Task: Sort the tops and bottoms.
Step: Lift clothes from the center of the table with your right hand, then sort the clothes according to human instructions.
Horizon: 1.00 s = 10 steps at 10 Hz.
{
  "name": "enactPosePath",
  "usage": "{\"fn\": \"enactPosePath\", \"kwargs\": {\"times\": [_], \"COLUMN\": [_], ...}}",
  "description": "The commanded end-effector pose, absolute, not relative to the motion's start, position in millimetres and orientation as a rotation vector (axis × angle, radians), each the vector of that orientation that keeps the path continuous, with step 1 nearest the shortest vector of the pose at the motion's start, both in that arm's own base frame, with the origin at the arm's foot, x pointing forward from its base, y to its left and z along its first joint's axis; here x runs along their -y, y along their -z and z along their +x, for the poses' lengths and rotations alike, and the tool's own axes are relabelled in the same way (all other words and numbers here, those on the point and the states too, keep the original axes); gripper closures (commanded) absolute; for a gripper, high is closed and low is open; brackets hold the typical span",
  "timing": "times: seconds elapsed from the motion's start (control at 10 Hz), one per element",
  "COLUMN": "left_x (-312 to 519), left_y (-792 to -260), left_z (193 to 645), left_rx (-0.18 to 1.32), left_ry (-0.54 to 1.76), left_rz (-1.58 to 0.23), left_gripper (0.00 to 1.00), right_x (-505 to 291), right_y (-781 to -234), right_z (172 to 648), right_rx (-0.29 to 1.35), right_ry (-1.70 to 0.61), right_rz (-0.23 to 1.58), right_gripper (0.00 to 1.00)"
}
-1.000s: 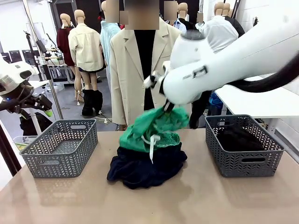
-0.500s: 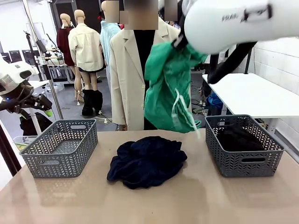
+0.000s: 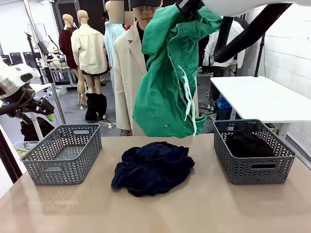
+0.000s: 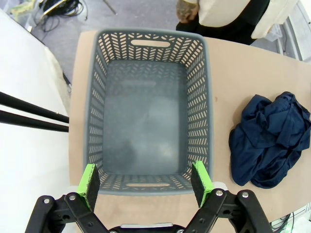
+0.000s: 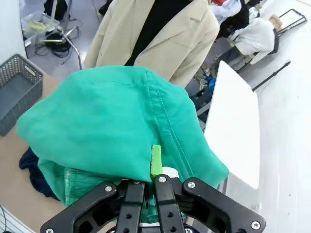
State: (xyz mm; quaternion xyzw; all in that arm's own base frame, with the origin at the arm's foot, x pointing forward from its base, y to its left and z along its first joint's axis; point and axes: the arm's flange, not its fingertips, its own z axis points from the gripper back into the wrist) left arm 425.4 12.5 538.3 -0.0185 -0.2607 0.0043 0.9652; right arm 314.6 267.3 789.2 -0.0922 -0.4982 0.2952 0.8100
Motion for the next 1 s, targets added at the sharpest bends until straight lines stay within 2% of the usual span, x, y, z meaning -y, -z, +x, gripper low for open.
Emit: {"fn": "enactPosePath", "kwargs": {"times": [0.0, 0.1, 0.9], "left_x": [-10, -10, -10], "left_y": [-540, -540, -540], "left_z": [425, 425, 425], "left_rx": [0.519, 0.519, 0.519], "left_ry": [-0.025, -0.025, -0.025], "left_rz": [-0.028, -0.028, -0.028], "left_gripper": [0.03, 0.03, 0.03], "right_x": [-261, -267, -267], "right_y": [-773, -789, -789], "right_z": [318, 315, 315], "right_rx": [1.04, 1.065, 1.065], "right_ry": [-0.642, -0.631, -0.631], "right_rz": [-0.156, -0.197, -0.197], "right_gripper": [1.0, 1.0, 1.0]}}
